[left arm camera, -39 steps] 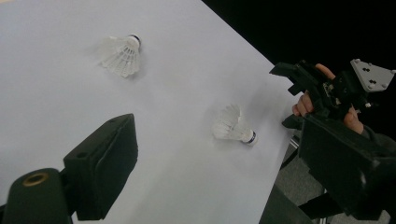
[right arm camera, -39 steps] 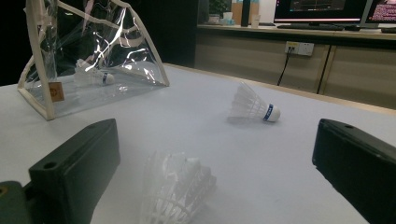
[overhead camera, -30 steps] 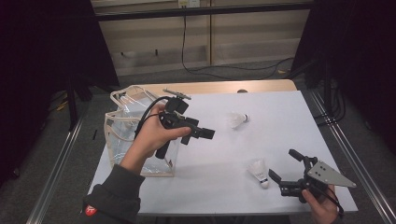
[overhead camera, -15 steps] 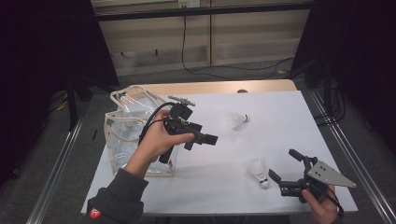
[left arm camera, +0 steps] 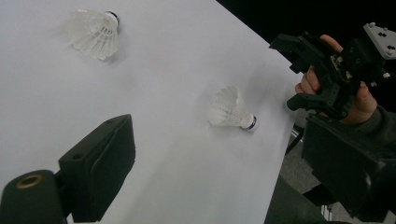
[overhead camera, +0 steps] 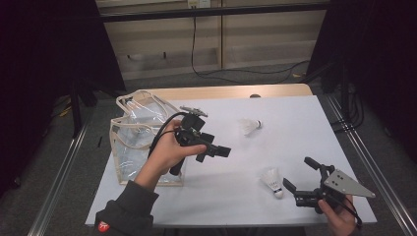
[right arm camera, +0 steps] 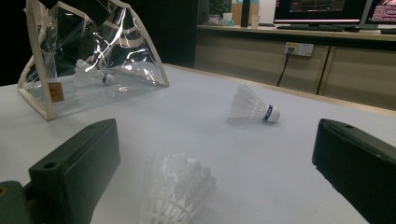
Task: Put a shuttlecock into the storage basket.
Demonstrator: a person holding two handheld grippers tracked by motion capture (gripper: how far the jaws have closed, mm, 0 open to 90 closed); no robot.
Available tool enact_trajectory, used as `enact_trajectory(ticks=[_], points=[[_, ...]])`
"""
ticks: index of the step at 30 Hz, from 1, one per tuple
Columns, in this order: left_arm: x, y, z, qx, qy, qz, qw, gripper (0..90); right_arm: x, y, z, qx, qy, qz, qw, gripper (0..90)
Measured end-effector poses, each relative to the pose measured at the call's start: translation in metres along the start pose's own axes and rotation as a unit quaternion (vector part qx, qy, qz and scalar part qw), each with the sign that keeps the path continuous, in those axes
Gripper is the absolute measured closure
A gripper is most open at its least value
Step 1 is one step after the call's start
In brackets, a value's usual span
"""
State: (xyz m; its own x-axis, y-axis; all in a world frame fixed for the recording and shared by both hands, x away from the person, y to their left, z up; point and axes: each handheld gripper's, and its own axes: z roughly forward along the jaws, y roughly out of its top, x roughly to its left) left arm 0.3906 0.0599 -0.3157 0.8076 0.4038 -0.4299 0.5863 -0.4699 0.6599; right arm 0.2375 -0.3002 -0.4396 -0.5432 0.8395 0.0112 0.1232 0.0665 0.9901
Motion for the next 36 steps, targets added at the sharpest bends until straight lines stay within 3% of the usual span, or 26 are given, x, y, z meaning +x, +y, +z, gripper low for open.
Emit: enact_trajectory(ticks=[17, 27, 36], points=[[0.002, -0.009, 0.009, -0.001, -0.011, -0.007, 0.9999, 5.9, 0.000, 0.000, 0.000, 0.000, -0.002, 0.002, 1.0000, 0.5], [0.003, -0.014, 0.015, 0.004, -0.002, -0.010, 0.9999, 5.3, 0.000, 0.000, 0.000, -0.002, -0.002, 0.000, 1.0000, 0.5], [0.002, -0.017, 0.019, -0.005, -0.001, -0.010, 0.9999, 5.4, 0.000, 0.000, 0.000, -0.001, -0.002, 0.000, 1.0000, 0.5]])
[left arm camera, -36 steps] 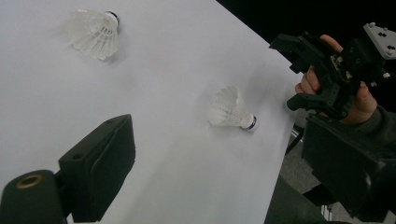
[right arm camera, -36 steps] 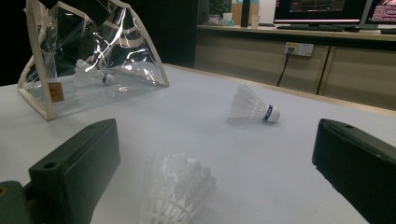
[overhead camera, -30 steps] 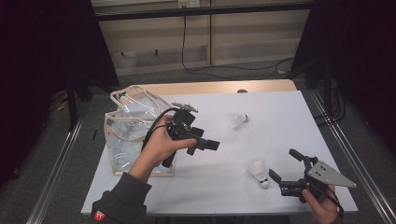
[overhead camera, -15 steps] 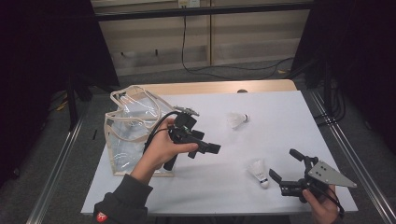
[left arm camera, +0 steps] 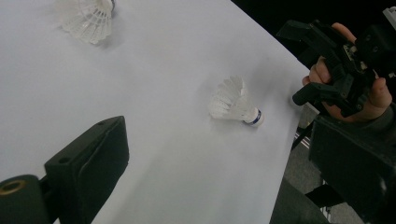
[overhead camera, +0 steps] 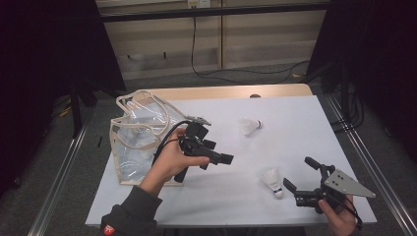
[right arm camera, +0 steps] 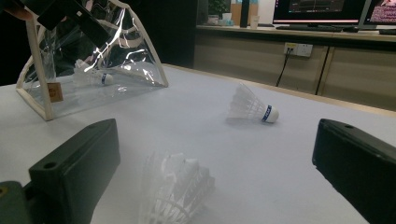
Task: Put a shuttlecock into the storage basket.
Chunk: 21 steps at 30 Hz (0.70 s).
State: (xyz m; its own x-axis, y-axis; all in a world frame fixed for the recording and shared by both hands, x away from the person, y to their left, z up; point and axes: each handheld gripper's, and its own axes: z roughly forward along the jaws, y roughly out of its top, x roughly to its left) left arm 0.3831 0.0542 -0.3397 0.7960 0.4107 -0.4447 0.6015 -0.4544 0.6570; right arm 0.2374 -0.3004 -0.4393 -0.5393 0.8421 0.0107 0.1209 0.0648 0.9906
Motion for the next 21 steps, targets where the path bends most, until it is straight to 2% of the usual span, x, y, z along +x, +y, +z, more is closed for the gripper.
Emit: enact_trajectory(ticks=[16, 21], points=[[-0.001, -0.009, 0.012, 0.009, 0.017, 0.014, 0.9997, 7.9, 0.000, 0.000, 0.000, 0.002, 0.001, 0.000, 1.0000, 0.5], [0.000, -0.012, 0.017, 0.008, 0.009, 0.014, 0.9998, 8.3, 0.000, 0.000, 0.000, 0.002, 0.001, 0.000, 1.0000, 0.5]])
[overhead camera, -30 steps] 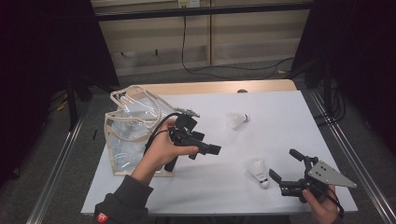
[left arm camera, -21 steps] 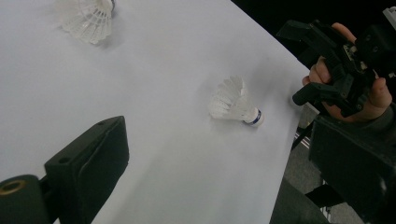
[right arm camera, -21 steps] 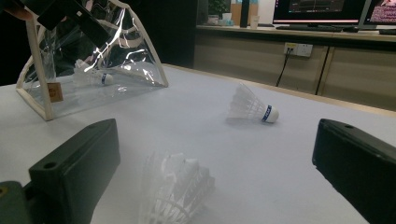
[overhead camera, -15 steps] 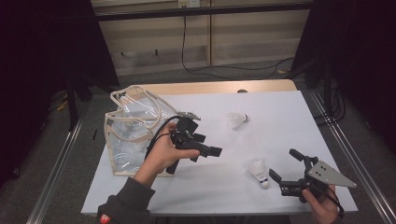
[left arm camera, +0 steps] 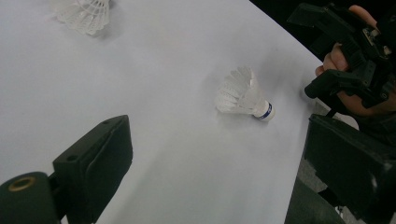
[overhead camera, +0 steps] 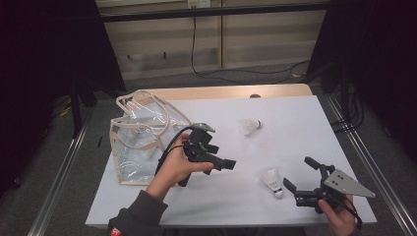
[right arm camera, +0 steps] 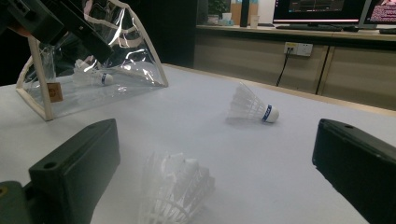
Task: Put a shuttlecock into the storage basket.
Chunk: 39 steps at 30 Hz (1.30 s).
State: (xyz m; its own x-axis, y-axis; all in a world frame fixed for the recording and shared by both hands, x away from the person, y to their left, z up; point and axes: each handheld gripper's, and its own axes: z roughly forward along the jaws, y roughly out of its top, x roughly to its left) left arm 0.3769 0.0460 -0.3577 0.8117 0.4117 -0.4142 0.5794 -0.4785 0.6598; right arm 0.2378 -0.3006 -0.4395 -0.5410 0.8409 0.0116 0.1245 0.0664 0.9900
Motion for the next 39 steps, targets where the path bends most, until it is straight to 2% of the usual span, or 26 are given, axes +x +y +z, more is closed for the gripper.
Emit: enact_trajectory(ticks=[17, 32, 37, 39], points=[[-0.002, -0.007, 0.012, 0.008, -0.002, 0.015, 0.9999, 10.7, 0.000, -0.001, 0.001, 0.001, -0.001, 0.002, 1.0000, 0.5], [-0.003, -0.011, 0.024, 0.006, -0.005, 0.023, 0.9997, 12.4, 0.000, 0.000, 0.001, 0.001, -0.002, 0.004, 1.0000, 0.2], [-0.004, -0.012, 0.028, 0.012, 0.001, 0.028, 0.9995, 12.7, 0.000, 0.000, 0.002, 0.002, -0.001, 0.005, 1.0000, 0.2], [-0.004, -0.013, 0.030, 0.011, -0.005, 0.029, 0.9995, 13.0, 0.000, 0.000, 0.002, 0.001, -0.003, 0.007, 1.0000, 0.2]])
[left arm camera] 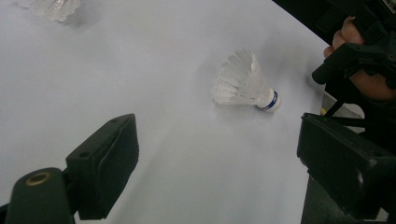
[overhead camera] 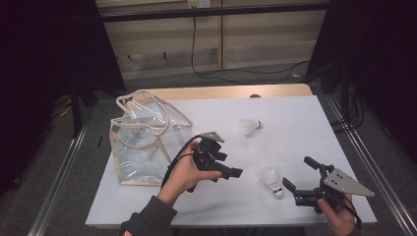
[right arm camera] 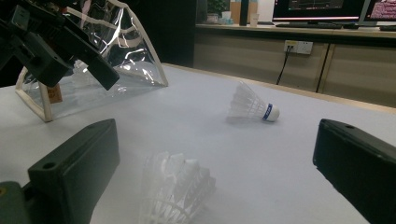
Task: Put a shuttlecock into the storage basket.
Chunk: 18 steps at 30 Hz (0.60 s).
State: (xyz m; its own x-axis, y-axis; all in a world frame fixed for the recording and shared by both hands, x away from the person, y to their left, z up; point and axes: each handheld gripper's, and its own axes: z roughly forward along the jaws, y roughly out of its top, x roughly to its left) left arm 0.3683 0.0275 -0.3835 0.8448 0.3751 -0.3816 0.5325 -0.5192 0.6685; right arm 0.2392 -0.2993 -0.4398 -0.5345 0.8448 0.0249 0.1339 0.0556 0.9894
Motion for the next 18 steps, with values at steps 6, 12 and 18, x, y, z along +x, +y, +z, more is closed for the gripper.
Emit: enact_trajectory(ticks=[6, 12, 18], points=[[0.000, -0.001, 0.004, 0.001, 0.000, 0.005, 1.0000, 14.2, 0.000, 0.000, 0.000, 0.001, 0.000, 0.000, 1.0000, 0.2], [-0.002, -0.002, 0.008, 0.000, 0.000, 0.007, 1.0000, 15.2, 0.000, 0.000, 0.000, 0.000, -0.001, -0.001, 1.0000, 0.2], [-0.003, -0.002, 0.013, 0.004, -0.001, 0.013, 0.9999, 15.6, 0.000, 0.000, 0.000, 0.000, -0.001, -0.001, 1.0000, 0.2]])
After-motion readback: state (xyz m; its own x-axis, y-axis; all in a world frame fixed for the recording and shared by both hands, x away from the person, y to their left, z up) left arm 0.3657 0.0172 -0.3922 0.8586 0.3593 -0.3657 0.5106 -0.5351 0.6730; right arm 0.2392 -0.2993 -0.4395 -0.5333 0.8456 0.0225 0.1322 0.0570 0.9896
